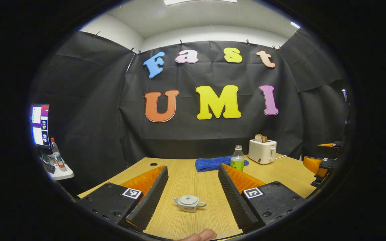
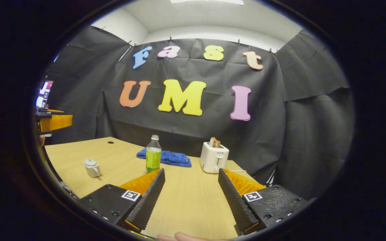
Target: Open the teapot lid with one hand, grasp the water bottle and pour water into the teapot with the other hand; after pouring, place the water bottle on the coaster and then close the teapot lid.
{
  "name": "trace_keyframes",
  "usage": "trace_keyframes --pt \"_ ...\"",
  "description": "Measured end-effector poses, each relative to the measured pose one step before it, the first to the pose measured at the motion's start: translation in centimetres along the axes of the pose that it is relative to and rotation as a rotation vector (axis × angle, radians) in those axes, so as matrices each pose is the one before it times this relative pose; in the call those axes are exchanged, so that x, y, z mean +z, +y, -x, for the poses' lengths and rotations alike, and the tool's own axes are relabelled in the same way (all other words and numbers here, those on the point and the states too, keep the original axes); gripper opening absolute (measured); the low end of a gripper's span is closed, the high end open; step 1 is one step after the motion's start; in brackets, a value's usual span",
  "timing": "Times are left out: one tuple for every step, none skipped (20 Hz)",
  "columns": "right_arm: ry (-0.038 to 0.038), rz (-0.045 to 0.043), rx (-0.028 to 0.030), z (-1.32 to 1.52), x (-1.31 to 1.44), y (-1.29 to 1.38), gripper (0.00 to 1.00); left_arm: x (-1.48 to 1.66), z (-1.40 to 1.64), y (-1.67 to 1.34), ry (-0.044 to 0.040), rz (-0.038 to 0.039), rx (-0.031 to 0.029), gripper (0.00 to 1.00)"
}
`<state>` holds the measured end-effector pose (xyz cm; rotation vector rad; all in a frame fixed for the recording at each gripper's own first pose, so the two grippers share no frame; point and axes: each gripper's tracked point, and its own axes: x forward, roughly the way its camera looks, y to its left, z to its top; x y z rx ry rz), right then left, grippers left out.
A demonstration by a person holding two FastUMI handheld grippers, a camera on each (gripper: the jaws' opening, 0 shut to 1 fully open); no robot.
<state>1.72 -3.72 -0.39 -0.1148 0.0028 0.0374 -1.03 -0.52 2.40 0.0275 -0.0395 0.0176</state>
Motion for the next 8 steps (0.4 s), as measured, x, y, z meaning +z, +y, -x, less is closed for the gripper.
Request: trace_keyframes --pt "-0.00009 0.00164 -0.00054 -0.052 0.018 0.191 0.98 -0.017 0.027 -0.036 0.00044 -0.00065 -0.00052 0.95" --pt "-0.00203 0.00009 0.00046 -0.042 0.026 0.071 0.98 -0.093 -0.006 -0.058 0.00211 -0.00124 0.00014 0.95" --pt "0.00034 -0.00103 0.0006 -0.004 0.008 0.135 0.98 0.04 0.03 -0.09 0.00105 -0.00231 -0.00089 0.95" --pt "0.00217 -0.00122 0.00062 0.025 -0.101 0.154 0.98 0.015 -0.015 -0.051 -0.00081 -0.00372 -0.00112 0.95" --pt "0.00398 -0.00154 0.00033 -0.058 -0.058 0.052 0.95 0.111 0.11 -0.038 -0.00324 -0.00441 -0.00011 0.95" --pt "0.00243 -0.0016 0.00096 0.074 -0.2 0.078 0.95 0.037 0.086 0.031 -0.00308 -0.00322 -0.00007 0.95" --pt "0.00164 -0.00214 0.00028 -0.007 -0.053 0.1 0.95 0.115 0.029 -0.121 -0.0025 -0.00204 -0.00249 0.94" --pt "0.00064 -0.00169 -0.0034 0.009 -0.051 -0.036 0.95 0.052 -0.015 -0.001 -0.00156 0.00011 -0.00129 0.94"
